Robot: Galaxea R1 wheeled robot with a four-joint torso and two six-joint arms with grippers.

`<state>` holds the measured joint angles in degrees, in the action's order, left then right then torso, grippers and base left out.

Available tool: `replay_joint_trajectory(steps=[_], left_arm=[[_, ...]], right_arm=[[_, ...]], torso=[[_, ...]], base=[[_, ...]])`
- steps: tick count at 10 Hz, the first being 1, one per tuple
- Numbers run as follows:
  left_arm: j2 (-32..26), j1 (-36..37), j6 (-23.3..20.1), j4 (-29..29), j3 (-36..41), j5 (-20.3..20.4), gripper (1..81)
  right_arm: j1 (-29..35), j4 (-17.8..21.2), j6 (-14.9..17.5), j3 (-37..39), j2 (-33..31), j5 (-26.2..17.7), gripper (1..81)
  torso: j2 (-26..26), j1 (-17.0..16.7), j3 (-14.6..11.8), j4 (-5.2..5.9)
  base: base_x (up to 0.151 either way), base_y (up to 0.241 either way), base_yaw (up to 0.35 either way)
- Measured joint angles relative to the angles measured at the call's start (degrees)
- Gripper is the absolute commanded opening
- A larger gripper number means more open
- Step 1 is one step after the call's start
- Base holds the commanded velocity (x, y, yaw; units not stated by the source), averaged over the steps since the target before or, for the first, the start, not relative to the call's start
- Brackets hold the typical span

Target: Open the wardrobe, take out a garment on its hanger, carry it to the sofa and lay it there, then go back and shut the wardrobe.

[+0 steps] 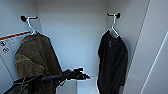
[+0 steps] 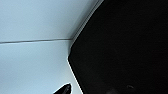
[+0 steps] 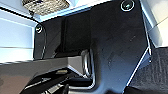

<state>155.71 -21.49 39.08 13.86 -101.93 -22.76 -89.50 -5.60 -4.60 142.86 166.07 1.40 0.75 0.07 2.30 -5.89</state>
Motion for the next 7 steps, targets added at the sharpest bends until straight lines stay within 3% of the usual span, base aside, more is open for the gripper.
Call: replay_joint_trajectory(steps=[7], left_arm=[[5.0, 18.9, 14.1, -4.0, 1.0, 0.6, 81.1]], right_arm=[[0.0, 0.0, -0.3, 0.0, 0.7, 0.0, 81.1]], torso=[[0.0, 0.0, 0.0, 0.00]], base=[[0.000, 0.000, 0.000]])
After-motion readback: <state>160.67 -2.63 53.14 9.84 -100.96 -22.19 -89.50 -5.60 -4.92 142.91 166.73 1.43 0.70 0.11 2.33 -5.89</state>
